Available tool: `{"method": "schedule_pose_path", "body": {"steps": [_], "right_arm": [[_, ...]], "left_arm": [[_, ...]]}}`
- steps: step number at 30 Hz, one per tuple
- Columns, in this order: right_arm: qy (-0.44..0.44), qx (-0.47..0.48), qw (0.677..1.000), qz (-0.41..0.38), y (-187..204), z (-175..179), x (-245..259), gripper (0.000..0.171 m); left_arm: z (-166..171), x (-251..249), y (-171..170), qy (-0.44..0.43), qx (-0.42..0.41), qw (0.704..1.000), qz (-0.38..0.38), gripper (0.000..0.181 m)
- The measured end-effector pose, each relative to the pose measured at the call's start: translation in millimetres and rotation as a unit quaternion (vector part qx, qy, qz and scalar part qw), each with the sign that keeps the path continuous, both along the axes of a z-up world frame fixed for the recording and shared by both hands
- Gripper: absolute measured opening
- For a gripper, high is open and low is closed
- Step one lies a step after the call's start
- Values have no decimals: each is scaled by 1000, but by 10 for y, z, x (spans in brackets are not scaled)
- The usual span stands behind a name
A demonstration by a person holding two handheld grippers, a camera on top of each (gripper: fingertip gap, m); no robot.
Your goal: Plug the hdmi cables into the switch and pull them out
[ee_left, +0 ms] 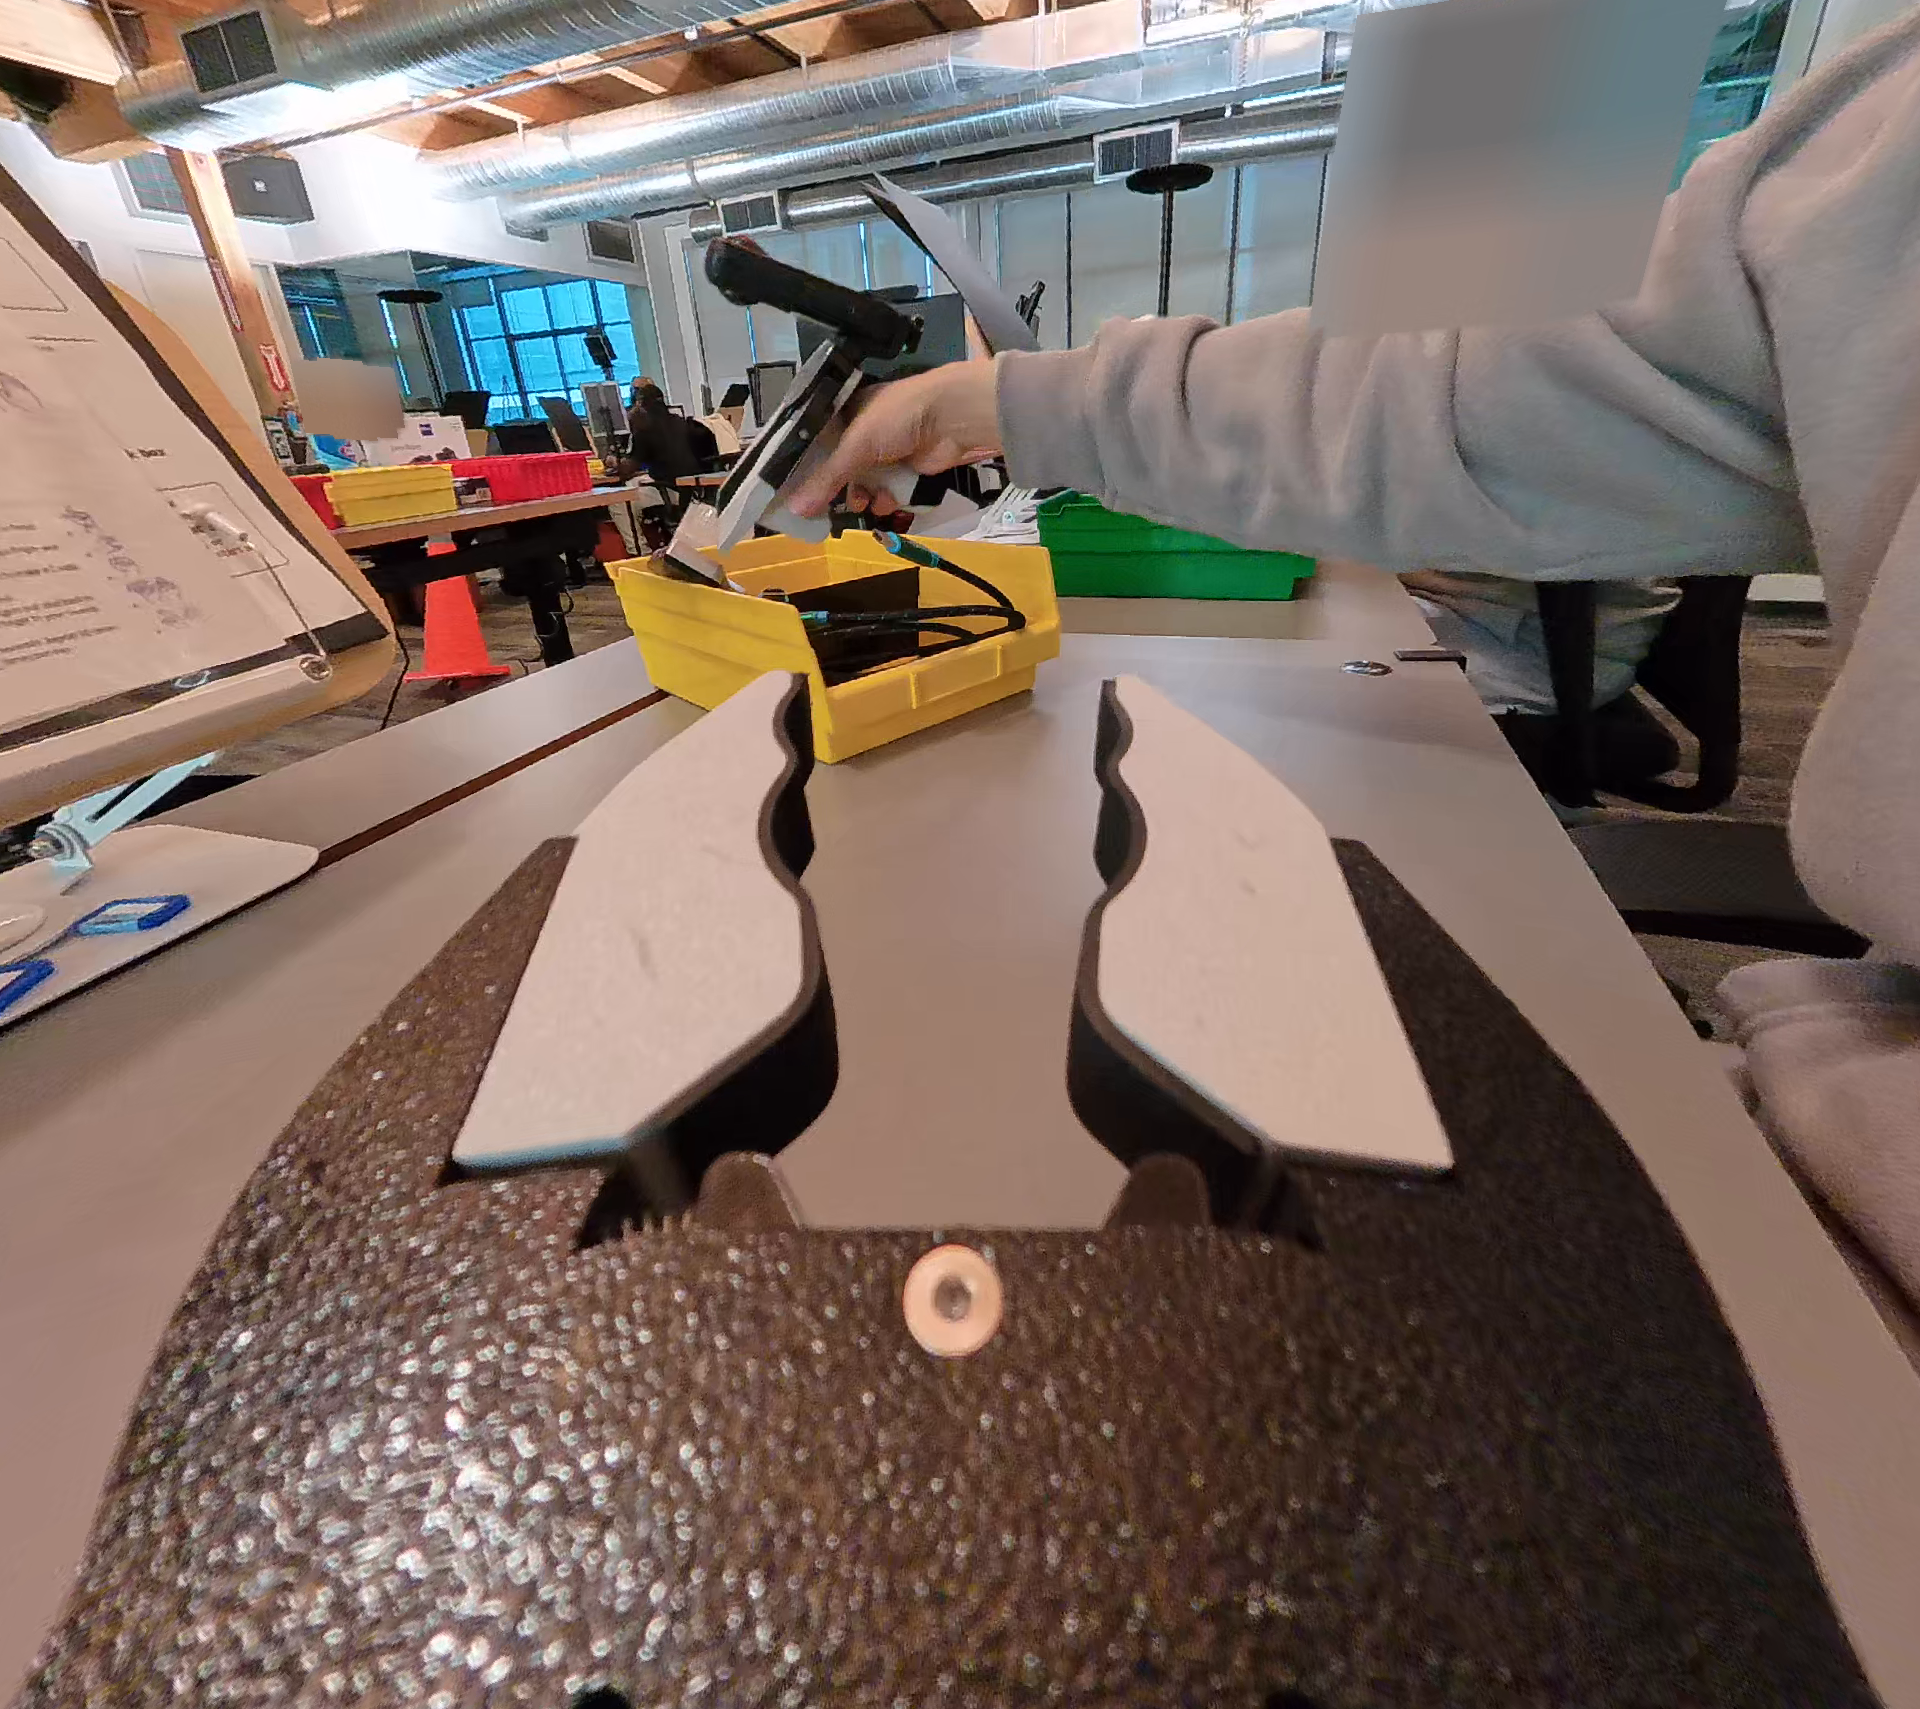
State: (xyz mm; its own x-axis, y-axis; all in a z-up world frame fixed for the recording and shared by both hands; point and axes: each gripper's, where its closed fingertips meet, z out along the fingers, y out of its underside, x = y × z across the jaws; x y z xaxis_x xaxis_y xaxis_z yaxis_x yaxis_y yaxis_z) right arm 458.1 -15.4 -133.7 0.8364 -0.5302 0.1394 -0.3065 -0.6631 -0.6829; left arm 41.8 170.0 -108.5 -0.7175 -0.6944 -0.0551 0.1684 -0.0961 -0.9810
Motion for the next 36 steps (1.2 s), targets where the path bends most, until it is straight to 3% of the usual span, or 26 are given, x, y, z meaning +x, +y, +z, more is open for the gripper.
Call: {"method": "schedule_pose_path", "body": {"steps": [3,5,9,11,14,16,17,18,21,23,27,30,34,36], "right_arm": [[-32,-17,999,-5,141,-90,9,85],[-67,-51,996,-37,117,-138,138,77],[-78,-33,993,-85,45,-42,312,39],[-79,-20,991,-111,-36,-51,388,29],[18,-28,994,-104,-33,-429,274,27],[43,-51,989,-131,-124,-600,282,31],[28,-57,988,-139,-184,-578,310,42],[4,-58,988,-146,-233,-519,348,55],[-18,-62,990,-124,-328,-320,269,59],[-43,-53,990,-122,-423,-97,154,70],[-60,108,989,-83,-453,473,-524,89],[-99,219,965,-106,-742,771,-1077,95],[-139,291,930,-174,-1113,735,-1554,100],[-151,299,921,-200,-1192,623,-1647,105]], "left_arm": [[15,-1,-40,2,-9,1000,-9,52],[10,-10,-65,2,-2,1000,-11,52],[-25,-38,-44,-1,26,1000,0,52],[-15,-53,-8,-4,24,1000,1,51],[19,-50,47,-1,-8,1000,-3,51],[33,-50,66,3,-25,1000,-8,51],[37,-50,72,2,-29,1000,-8,51],[37,-51,77,2,-28,1000,-6,51],[13,-45,66,4,-19,1000,-5,51],[-13,-31,37,8,-16,1000,-5,51],[-147,152,-50,42,3,999,27,50],[-285,516,-155,92,39,991,90,50],[-231,1166,-479,149,94,973,149,57],[-230,1543,-713,182,117,963,162,70]]}}
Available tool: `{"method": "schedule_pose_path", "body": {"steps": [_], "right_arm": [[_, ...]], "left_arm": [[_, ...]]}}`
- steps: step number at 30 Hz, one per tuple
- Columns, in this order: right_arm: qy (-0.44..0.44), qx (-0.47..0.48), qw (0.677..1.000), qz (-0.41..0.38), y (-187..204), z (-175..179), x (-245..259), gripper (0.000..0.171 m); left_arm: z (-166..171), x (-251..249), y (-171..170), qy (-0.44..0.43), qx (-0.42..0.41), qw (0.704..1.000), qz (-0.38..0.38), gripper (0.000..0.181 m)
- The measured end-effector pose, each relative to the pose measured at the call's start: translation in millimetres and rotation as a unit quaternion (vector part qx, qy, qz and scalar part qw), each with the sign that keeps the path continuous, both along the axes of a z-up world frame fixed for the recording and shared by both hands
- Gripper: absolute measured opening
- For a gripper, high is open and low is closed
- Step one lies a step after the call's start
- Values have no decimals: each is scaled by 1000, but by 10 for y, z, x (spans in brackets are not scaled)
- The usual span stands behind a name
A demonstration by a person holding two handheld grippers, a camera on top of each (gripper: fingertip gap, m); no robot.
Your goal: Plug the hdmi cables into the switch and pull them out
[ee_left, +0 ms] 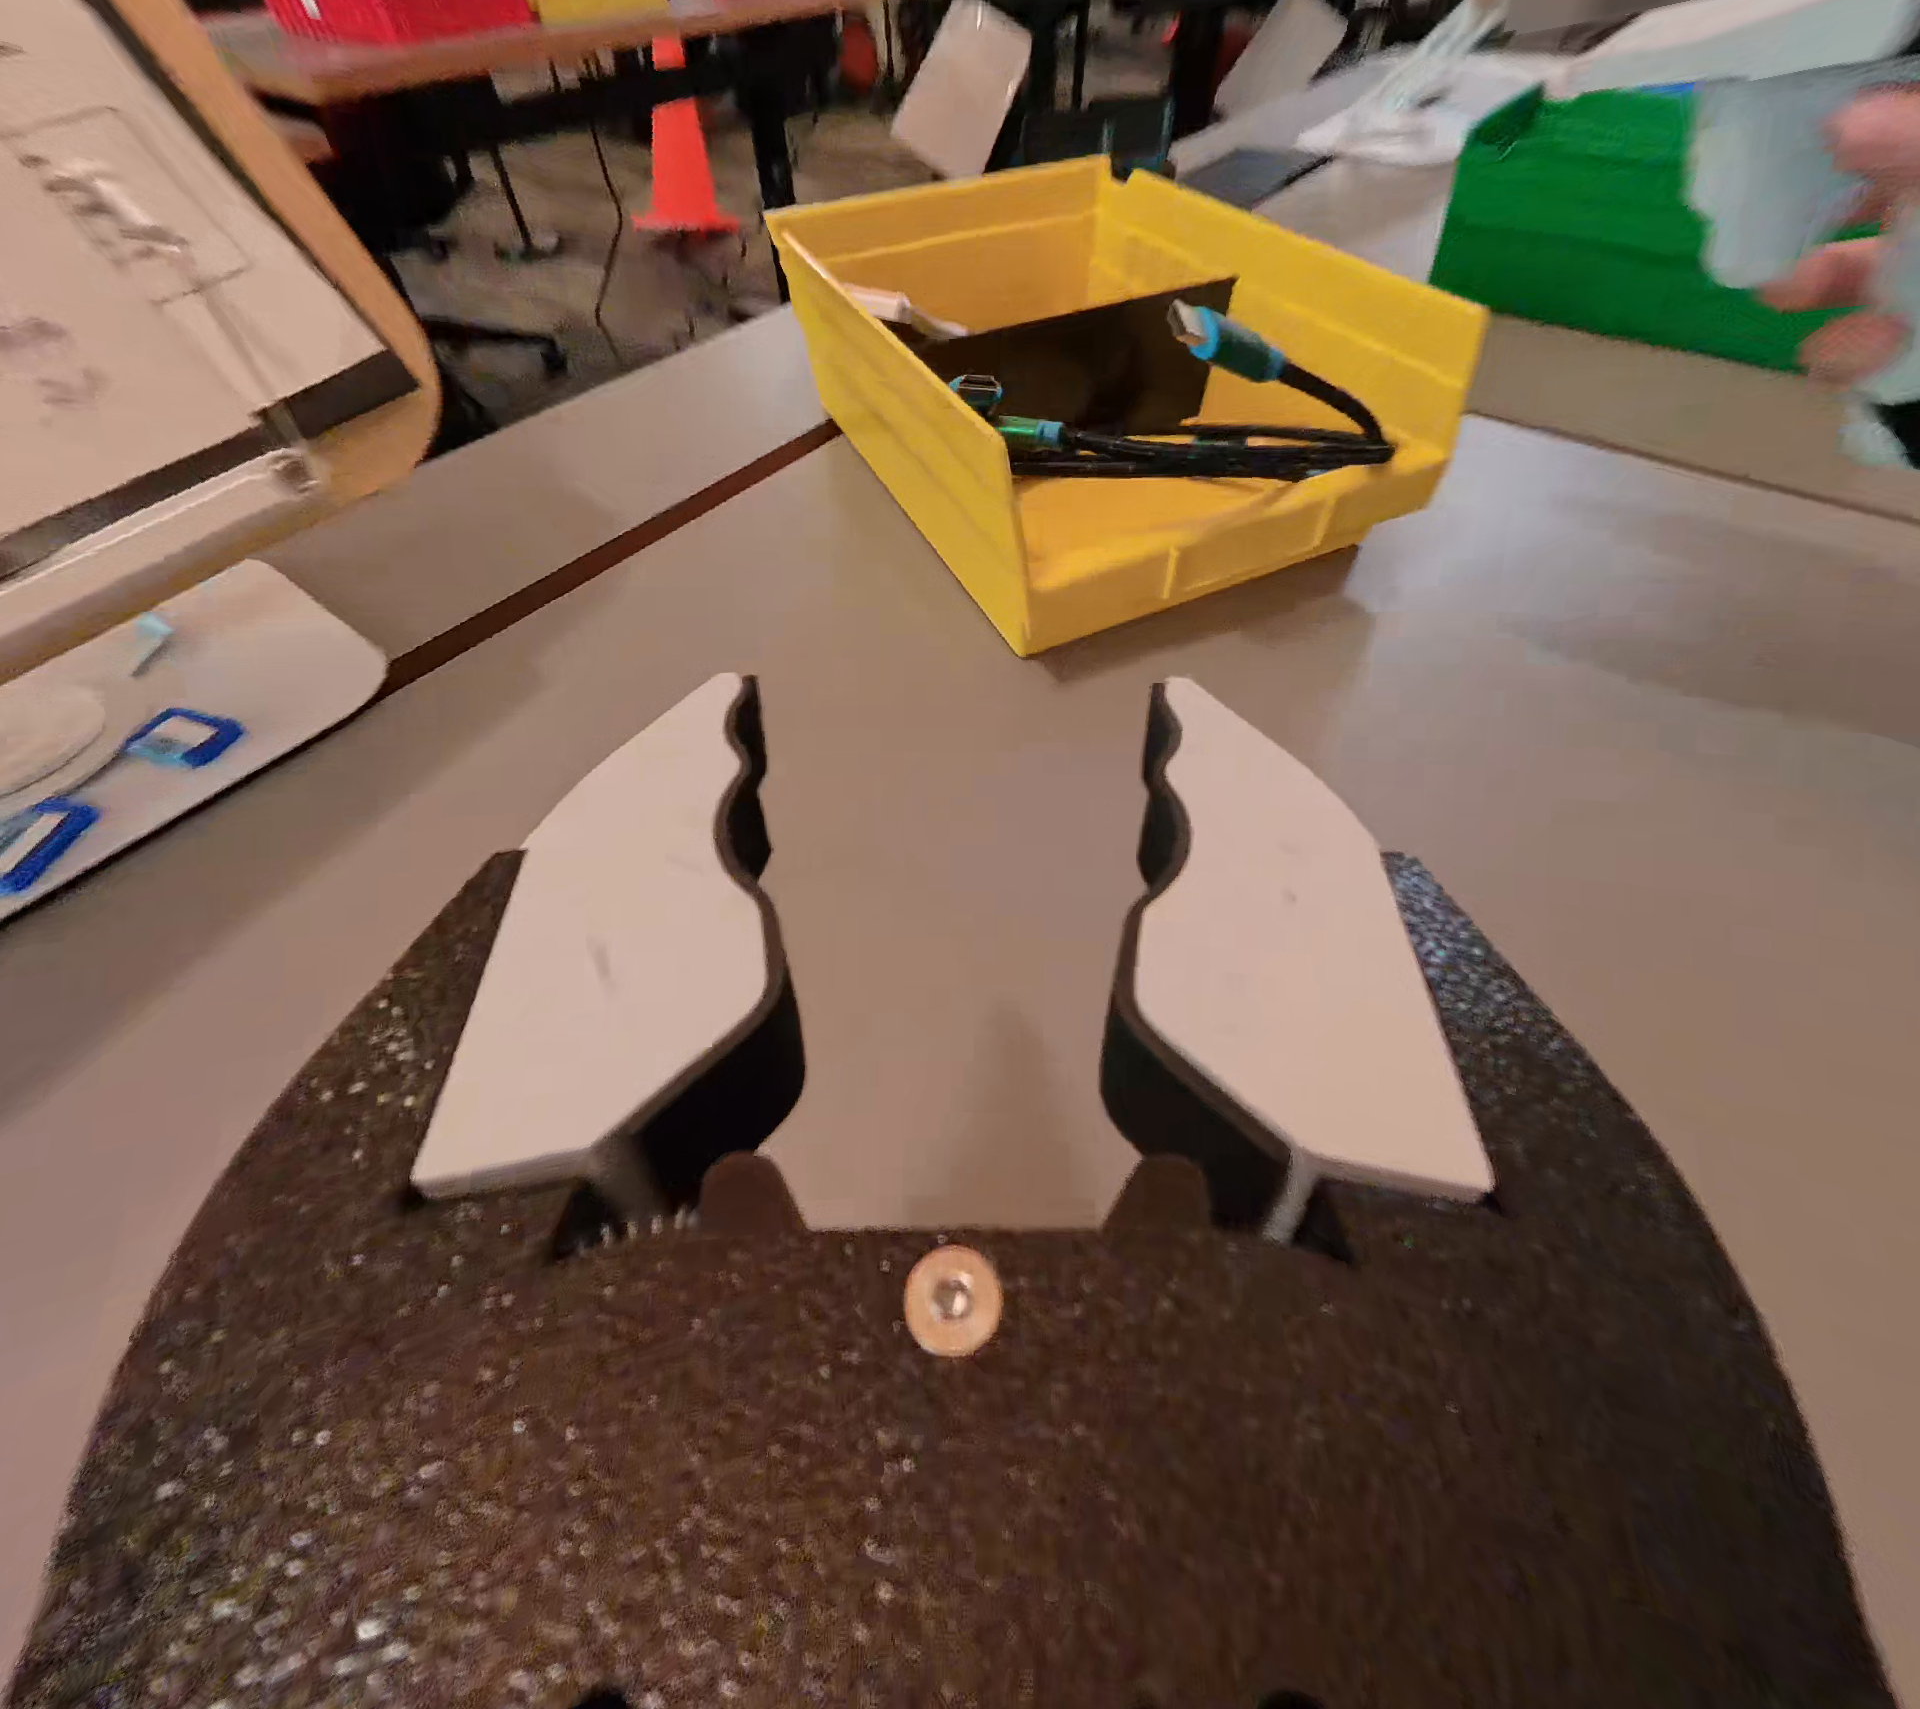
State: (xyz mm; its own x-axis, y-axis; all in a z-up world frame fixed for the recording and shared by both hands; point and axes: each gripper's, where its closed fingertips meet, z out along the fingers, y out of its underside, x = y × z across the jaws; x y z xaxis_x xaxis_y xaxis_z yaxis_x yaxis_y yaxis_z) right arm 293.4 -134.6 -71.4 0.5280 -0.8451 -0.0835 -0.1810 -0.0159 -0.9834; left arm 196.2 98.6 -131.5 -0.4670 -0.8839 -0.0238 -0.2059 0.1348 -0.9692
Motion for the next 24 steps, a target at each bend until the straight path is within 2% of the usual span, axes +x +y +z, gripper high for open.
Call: {"method": "schedule_pose_path", "body": {"steps": [2,5,9,11,13,14,15,19,24], "right_arm": [[-9,-5,1000,-12,-12,-30,0,108],[-21,-11,999,-26,-46,54,-23,115],[-52,-2,998,-41,-163,166,-26,110],[-54,10,998,-35,-200,191,-23,107],[-51,33,998,-32,-206,195,-13,101],[-47,43,998,-25,-175,183,-12,99],[-43,46,998,-14,-122,161,-16,98],[-27,16,999,23,109,79,-78,101],[-62,-20,996,65,390,168,-250,96]], "left_arm": [[-74,391,-232,32,27,999,11,75],[-245,937,-466,64,60,995,40,73],[-558,1384,-704,136,53,988,50,70],[-707,1499,-812,173,46,983,49,62],[-780,1609,-837,172,58,982,61,47],[-763,1640,-858,161,57,984,53,24],[-745,1662,-852,151,52,986,55,11],[-743,1523,-627,138,115,981,79,6],[-731,789,-189,122,113,984,58,8]]}}
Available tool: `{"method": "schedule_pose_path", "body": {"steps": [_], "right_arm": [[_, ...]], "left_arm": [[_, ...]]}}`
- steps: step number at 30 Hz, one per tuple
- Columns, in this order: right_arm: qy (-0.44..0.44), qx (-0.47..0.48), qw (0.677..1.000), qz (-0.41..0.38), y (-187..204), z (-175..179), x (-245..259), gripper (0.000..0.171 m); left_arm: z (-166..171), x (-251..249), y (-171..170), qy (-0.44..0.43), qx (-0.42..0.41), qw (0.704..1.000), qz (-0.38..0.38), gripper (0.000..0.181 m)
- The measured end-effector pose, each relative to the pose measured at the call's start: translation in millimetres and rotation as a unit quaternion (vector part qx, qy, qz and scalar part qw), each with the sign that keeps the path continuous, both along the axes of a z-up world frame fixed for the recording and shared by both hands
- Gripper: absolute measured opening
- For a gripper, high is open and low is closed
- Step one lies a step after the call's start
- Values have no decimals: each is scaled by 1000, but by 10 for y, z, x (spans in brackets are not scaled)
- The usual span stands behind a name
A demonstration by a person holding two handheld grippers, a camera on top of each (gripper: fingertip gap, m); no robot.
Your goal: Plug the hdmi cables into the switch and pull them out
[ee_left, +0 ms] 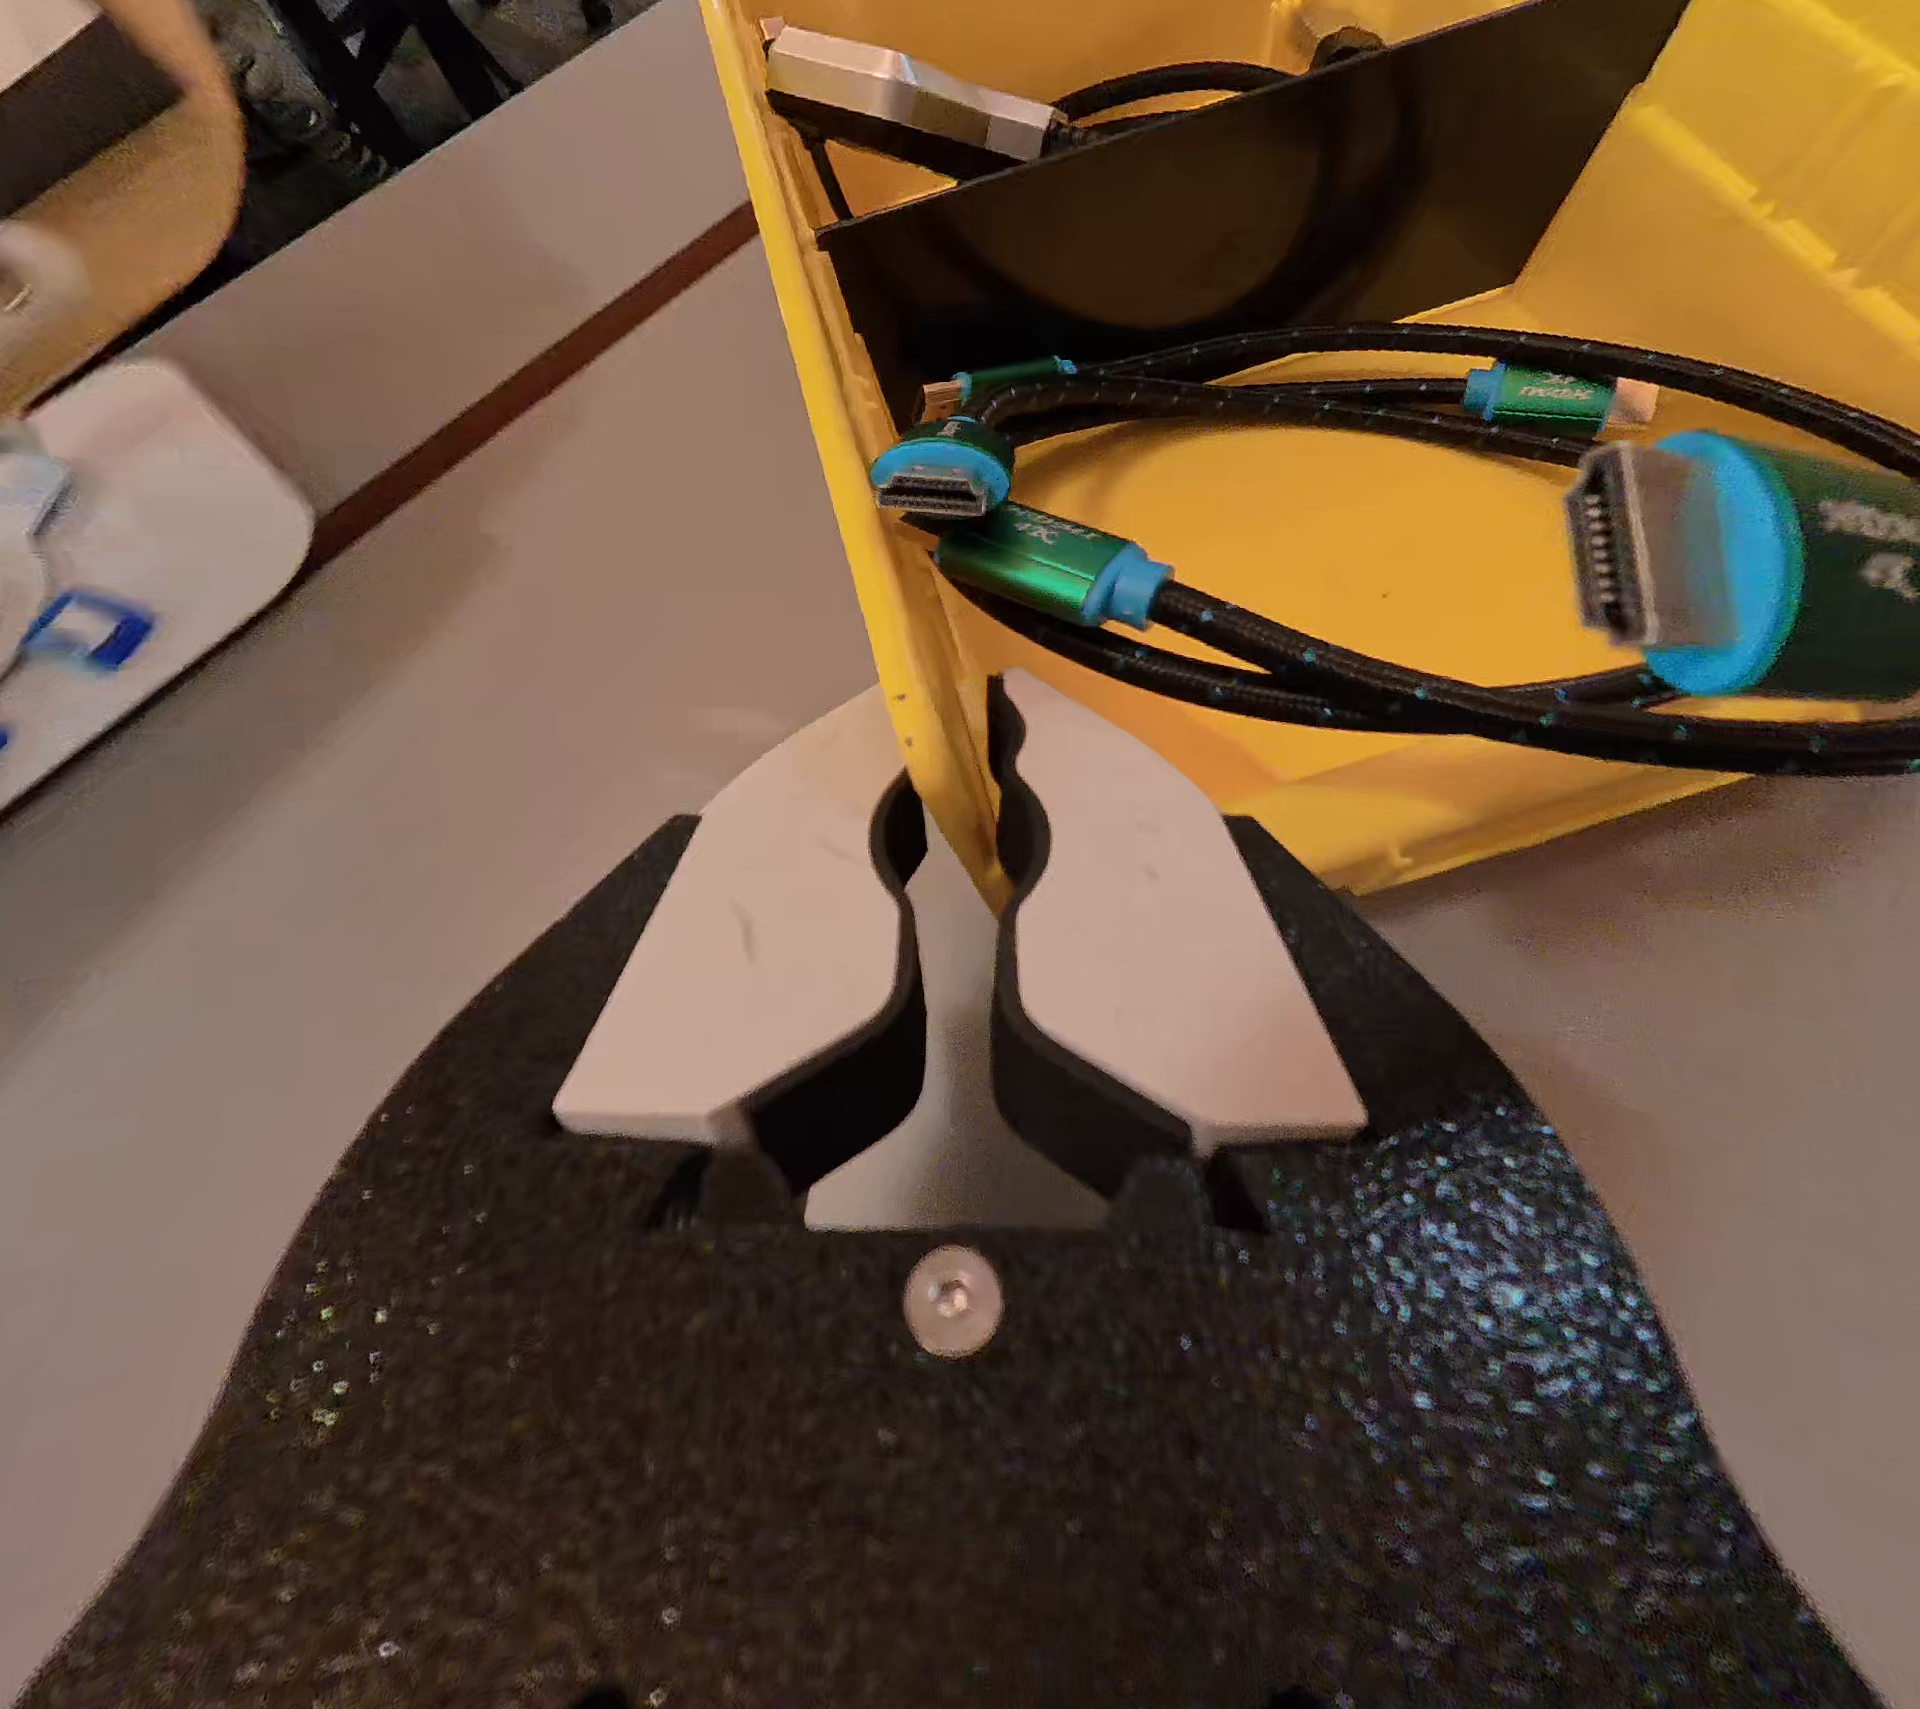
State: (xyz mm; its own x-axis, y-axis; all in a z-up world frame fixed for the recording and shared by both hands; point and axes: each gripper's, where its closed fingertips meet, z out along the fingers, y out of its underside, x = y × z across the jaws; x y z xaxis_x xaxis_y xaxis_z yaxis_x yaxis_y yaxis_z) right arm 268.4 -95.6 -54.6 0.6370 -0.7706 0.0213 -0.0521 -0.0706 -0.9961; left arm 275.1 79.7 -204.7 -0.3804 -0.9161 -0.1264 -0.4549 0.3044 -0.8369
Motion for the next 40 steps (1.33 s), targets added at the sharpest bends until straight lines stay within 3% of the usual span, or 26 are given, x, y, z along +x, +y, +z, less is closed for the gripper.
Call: {"method": "schedule_pose_path", "body": {"steps": [7,9,13,17,20,23,26,29,31,33,35,40], "right_arm": [[30,22,982,186,1055,77,-733,107],[65,6,964,257,1492,-4,-1042,99],[146,-45,917,368,2491,-32,-1475,106],[180,-108,895,394,3605,40,-1600,117],[286,-155,880,346,4369,-275,-1468,111],[385,-137,869,280,4955,-649,-1275,100],[446,-168,857,198,5246,-1188,-1115,95],[488,-162,841,170,5461,-1538,-1101,97],[499,-175,831,173,5557,-1715,-1141,86],[500,-202,826,162,5589,-1829,-1143,65],[466,-258,836,128,5532,-1890,-1026,37],[440,-247,852,141,5628,-1534,-857,38]], "left_arm": [[36,-1400,932,-30,-38,998,28,7],[50,-1736,1198,-46,-41,997,44,6],[65,-2218,1562,-64,-55,995,59,5],[71,-2389,1738,-71,-72,992,81,5],[76,-2411,1755,-79,-69,990,91,4],[79,-2448,1793,-87,-42,991,88,5],[83,-2526,1835,-93,-63,990,87,5],[82,-2588,1985,-88,-54,990,99,4],[81,-2615,2101,-87,-52,990,103,4],[82,-2640,2194,-86,-69,988,106,4],[84,-2661,2253,-87,-84,987,104,3],[84,-2714,2339,-89,-83,988,97,3]]}}
